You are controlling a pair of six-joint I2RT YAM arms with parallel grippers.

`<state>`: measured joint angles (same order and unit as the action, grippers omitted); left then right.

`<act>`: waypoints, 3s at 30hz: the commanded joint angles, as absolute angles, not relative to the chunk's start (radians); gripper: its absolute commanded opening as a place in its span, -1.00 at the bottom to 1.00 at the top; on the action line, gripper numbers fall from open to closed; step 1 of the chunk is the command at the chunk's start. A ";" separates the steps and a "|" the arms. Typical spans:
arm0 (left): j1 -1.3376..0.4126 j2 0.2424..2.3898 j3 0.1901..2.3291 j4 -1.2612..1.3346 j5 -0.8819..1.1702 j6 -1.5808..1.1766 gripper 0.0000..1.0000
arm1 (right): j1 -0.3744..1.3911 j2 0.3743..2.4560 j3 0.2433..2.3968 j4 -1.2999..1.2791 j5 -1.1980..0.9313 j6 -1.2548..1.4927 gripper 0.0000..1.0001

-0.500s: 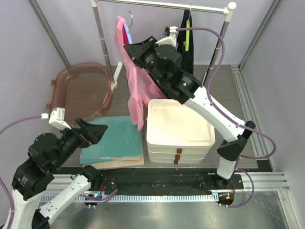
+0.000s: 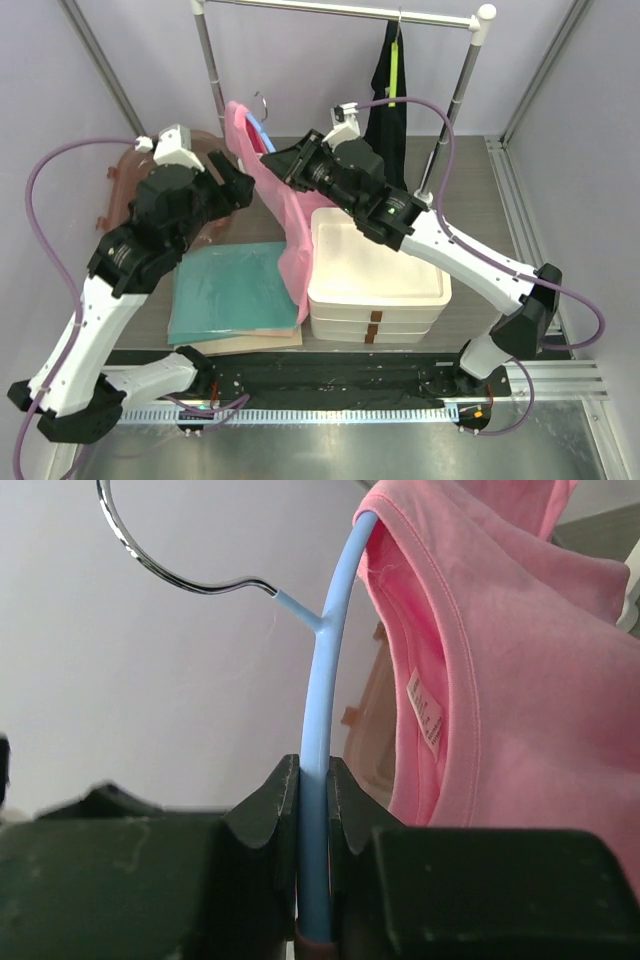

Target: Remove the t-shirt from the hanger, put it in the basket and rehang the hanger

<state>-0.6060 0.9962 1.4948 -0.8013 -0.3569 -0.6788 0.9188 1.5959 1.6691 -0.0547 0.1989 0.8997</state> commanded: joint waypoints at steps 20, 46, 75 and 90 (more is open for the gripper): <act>-0.396 1.212 1.681 -0.653 -0.143 -0.632 0.21 | 0.919 1.341 1.482 0.138 -0.029 0.831 -0.98; -0.370 1.264 1.752 -0.704 -0.195 -0.540 -1.00 | 0.919 1.322 1.450 0.110 -0.120 0.796 -0.90; -0.371 1.118 1.577 -0.482 -0.047 -0.563 -1.00 | 0.916 1.439 1.499 0.052 -0.212 0.854 -0.98; -0.371 1.278 1.744 -0.376 -0.244 -0.540 -1.00 | 0.917 1.348 1.315 0.126 -0.411 0.848 -0.98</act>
